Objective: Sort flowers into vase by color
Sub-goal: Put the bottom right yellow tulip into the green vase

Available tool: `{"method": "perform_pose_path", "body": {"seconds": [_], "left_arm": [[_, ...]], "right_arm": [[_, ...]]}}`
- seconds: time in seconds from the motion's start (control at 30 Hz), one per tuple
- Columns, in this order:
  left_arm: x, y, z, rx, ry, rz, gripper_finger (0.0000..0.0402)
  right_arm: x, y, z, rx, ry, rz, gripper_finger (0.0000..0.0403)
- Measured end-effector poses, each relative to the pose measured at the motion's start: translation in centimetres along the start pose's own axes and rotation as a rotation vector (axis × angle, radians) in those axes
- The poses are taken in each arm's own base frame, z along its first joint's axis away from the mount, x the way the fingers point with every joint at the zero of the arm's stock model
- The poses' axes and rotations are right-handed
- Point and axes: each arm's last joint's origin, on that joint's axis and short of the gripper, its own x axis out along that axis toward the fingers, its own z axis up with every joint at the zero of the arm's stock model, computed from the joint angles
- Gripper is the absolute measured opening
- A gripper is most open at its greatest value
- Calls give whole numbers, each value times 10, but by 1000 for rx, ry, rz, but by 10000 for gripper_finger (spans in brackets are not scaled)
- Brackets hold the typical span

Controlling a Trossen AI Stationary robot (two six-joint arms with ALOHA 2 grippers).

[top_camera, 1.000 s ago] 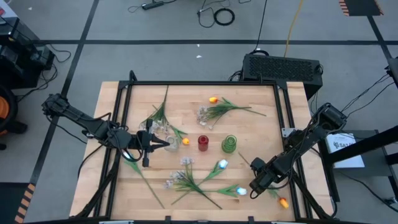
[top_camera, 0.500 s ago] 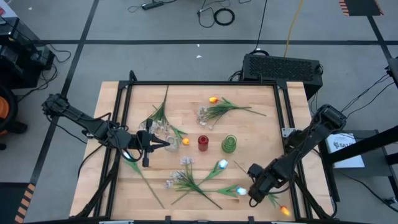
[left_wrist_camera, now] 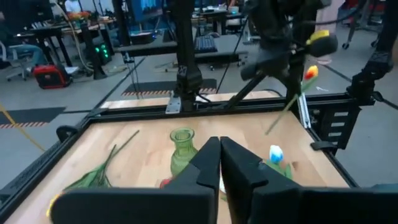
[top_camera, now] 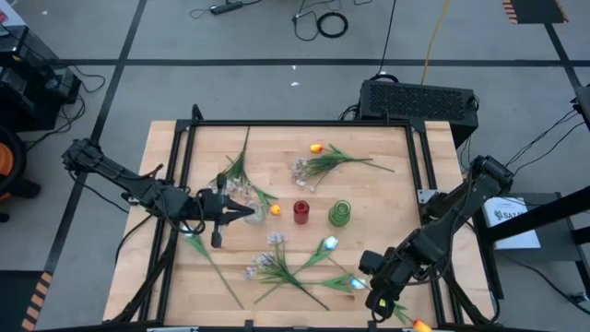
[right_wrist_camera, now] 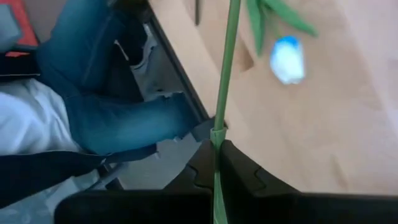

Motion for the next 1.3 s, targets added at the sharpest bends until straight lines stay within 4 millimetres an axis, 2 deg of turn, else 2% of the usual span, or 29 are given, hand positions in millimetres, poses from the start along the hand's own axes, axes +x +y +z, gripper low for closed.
{"method": "perform_pose_path", "body": {"seconds": [0.13,0.27,0.43,0.63,0.8,1.03,1.3], "left_arm": [[11,-5,0,8,19,0,86],[28,-13,2,44,52,-1,150],[58,-27,1,127,109,-5,196],[93,-41,-1,307,167,53,203],[121,-55,-5,496,219,106,203],[156,-73,-13,723,298,210,203],[175,-71,-18,820,367,234,203]], "right_arm": [[-17,-5,13,34,2,-70,2],[-25,-15,32,25,5,-105,2],[-31,-22,57,-60,-68,-99,2],[-37,-26,81,-158,-162,-73,2],[-41,-30,93,-169,-174,-39,2],[-43,-32,97,-149,-133,-10,2],[-43,-32,96,-95,-116,5,2]]}}
